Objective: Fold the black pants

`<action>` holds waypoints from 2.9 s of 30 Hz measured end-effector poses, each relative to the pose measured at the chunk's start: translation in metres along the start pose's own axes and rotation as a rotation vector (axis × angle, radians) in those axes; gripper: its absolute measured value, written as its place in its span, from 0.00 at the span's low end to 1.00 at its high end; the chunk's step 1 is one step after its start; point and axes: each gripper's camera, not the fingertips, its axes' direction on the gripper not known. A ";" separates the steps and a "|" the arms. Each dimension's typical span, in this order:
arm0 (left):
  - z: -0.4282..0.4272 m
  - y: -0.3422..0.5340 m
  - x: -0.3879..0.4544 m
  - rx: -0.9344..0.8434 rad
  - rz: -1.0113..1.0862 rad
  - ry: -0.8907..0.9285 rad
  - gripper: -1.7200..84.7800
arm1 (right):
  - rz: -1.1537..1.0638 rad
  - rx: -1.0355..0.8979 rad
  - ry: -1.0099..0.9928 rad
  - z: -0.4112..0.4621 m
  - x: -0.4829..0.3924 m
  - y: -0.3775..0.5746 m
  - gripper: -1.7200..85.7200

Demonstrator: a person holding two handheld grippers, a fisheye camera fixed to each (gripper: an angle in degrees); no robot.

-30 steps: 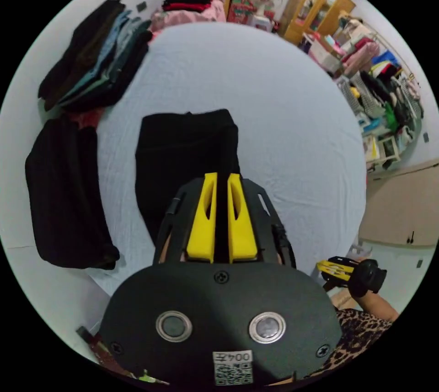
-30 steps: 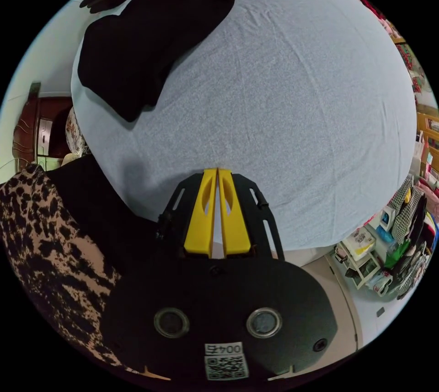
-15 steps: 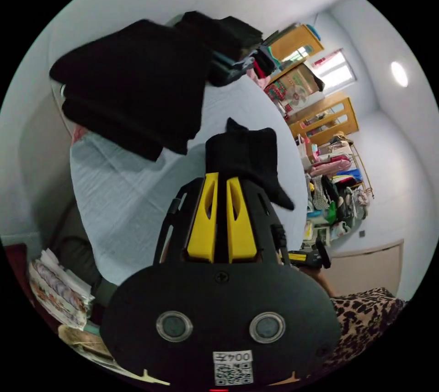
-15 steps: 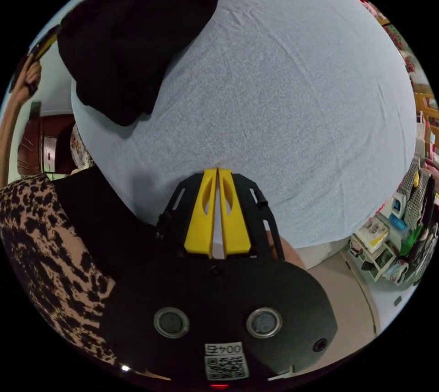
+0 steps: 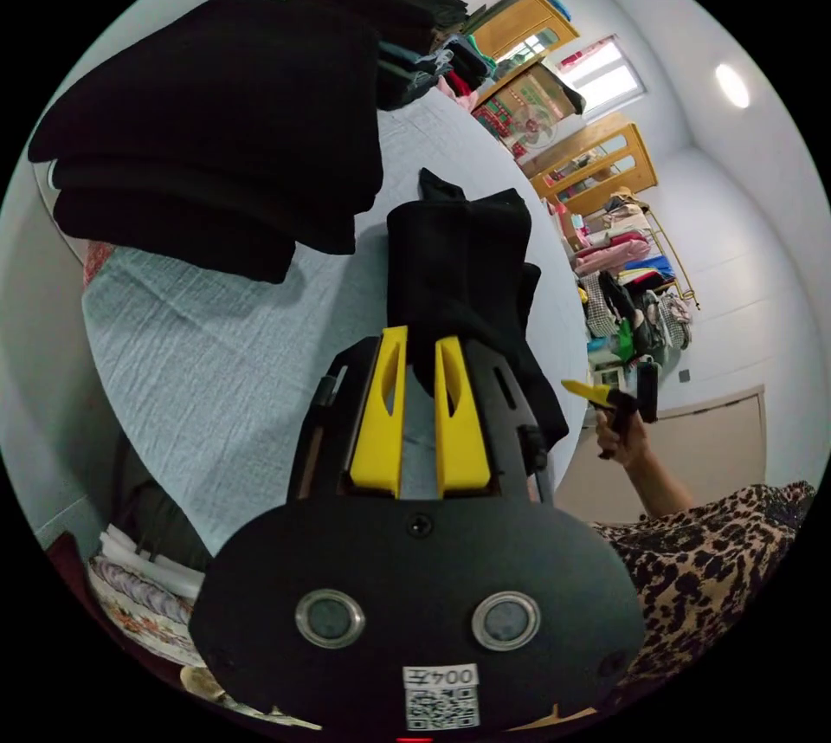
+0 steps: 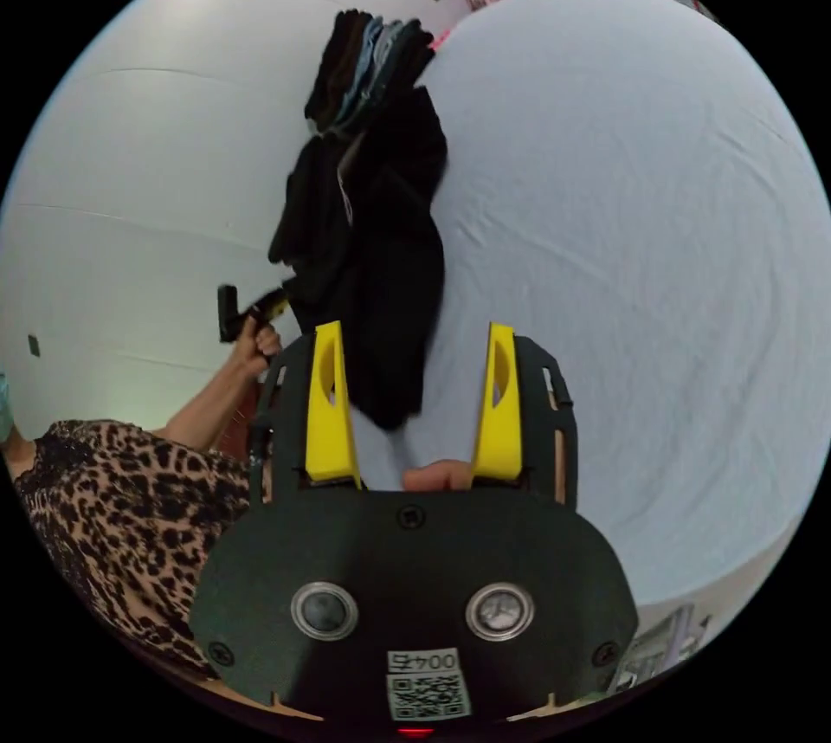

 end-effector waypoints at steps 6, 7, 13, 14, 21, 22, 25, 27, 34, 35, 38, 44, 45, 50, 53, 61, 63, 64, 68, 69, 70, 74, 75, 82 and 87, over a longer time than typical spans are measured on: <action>0.071 0.018 -0.086 0.003 -0.012 0.089 0.09 | -0.139 0.142 0.002 -0.011 0.037 -0.103 0.26; 0.086 0.021 -0.103 0.006 -0.015 0.105 0.10 | -0.162 0.142 0.044 -0.007 0.046 -0.126 0.25; 0.161 0.035 -0.180 0.034 -0.049 0.163 0.08 | -0.201 0.052 0.106 0.024 0.098 -0.224 0.20; 0.174 0.038 -0.189 0.040 -0.042 0.151 0.07 | -0.205 0.050 0.098 0.027 0.105 -0.236 0.19; 0.213 0.055 -0.219 0.128 0.035 0.162 0.04 | -0.136 0.093 -0.173 -0.006 0.132 -0.240 0.07; 0.209 0.055 -0.219 0.166 0.054 0.176 0.04 | -0.158 0.154 -0.220 -0.035 0.123 -0.229 0.07; 0.186 0.043 -0.212 0.264 0.126 0.278 0.03 | -0.306 0.293 -0.241 -0.137 0.069 -0.200 0.07; 0.161 0.032 -0.196 0.334 0.211 0.343 0.03 | -0.405 0.386 -0.206 -0.214 0.024 -0.181 0.06; 0.018 0.011 -0.122 0.609 0.517 0.448 0.03 | -0.774 0.760 -0.166 -0.528 -0.160 -0.062 0.06; -0.004 0.014 -0.112 0.652 0.562 0.475 0.03 | -0.819 0.808 -0.146 -0.568 -0.187 -0.036 0.06; -0.048 0.027 -0.094 0.733 0.658 0.553 0.03 | -0.926 0.901 -0.077 -0.646 -0.251 0.031 0.06; -0.115 0.055 -0.074 0.852 0.786 0.648 0.04 | -1.064 0.984 0.019 -0.733 -0.345 0.133 0.06; -0.121 0.056 -0.073 0.858 0.793 0.663 0.04 | -1.071 0.987 0.025 -0.739 -0.352 0.139 0.06; -0.164 0.053 -0.051 0.880 0.840 0.751 0.04 | -1.123 1.018 -0.038 -0.782 -0.400 0.184 0.06; -0.174 0.051 -0.033 0.876 0.863 0.768 0.04 | -1.153 1.049 -0.054 -0.797 -0.415 0.204 0.06; -0.135 0.031 -0.008 0.890 0.777 0.799 0.04 | -1.076 1.056 -0.086 -0.789 -0.380 0.183 0.06; -0.120 0.018 0.001 0.889 0.754 0.763 0.04 | -1.046 1.054 -0.075 -0.782 -0.364 0.165 0.06; -0.110 0.004 0.007 0.882 0.733 0.742 0.04 | -1.020 1.054 -0.047 -0.777 -0.353 0.149 0.06; -0.063 -0.093 0.041 0.818 0.639 0.668 0.06 | -0.866 1.054 0.086 -0.761 -0.304 0.047 0.07; -0.055 -0.113 0.049 0.813 0.626 0.642 0.06 | -0.839 1.052 0.114 -0.760 -0.296 0.025 0.08; -0.037 -0.160 0.071 0.805 0.617 0.580 0.07 | -0.786 1.044 0.180 -0.758 -0.280 -0.028 0.09; 0.061 -0.384 0.128 0.571 0.500 0.353 0.19 | -0.439 0.895 0.365 -0.760 -0.201 -0.229 0.23; 0.077 -0.406 0.122 0.524 0.460 0.378 0.20 | -0.416 0.891 0.367 -0.758 -0.188 -0.242 0.24; 0.181 -0.385 0.033 0.363 0.232 0.275 0.20 | -0.426 0.614 0.294 -0.573 -0.063 -0.221 0.22; 0.211 -0.262 -0.021 0.184 0.187 0.100 0.18 | -0.326 0.258 0.224 -0.365 0.028 -0.139 0.20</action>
